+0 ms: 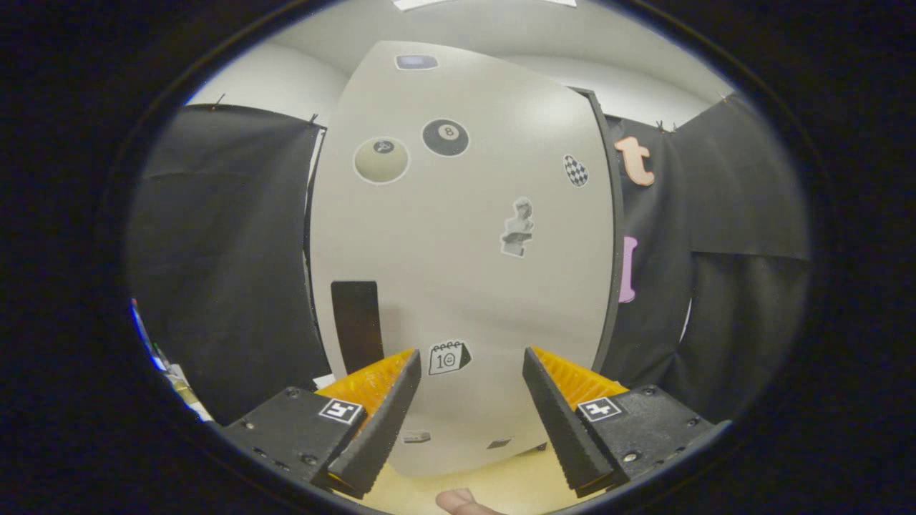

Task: Open the shoe cabinet door, grab the shoes and put them into the shoe cabinet, then close the shoe cabinet door.

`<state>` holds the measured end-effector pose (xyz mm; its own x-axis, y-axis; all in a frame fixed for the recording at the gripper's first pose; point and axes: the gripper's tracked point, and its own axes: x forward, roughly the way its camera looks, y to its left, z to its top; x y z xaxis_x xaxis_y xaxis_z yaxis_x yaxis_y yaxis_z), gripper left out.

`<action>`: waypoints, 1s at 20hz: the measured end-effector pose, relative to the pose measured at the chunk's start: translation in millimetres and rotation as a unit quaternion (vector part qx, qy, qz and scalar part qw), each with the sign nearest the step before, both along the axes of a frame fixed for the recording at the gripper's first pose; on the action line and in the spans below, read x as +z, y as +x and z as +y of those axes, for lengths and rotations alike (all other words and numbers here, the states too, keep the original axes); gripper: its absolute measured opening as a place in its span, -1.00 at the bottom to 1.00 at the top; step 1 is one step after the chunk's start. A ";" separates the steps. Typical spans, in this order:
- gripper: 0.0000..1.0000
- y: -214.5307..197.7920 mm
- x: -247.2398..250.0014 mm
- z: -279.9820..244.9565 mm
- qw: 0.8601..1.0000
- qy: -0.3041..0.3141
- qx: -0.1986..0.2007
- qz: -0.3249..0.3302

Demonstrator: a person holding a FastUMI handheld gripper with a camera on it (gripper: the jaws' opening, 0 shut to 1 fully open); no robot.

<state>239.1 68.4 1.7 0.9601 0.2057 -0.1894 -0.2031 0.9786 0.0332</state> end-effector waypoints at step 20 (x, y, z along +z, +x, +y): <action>0.92 -171.5 -29.1 -62.9 0.997 0.028 -0.052 -0.058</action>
<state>67.6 5.5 -27.4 0.9916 0.1105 -0.0671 -0.1057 0.9918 0.0713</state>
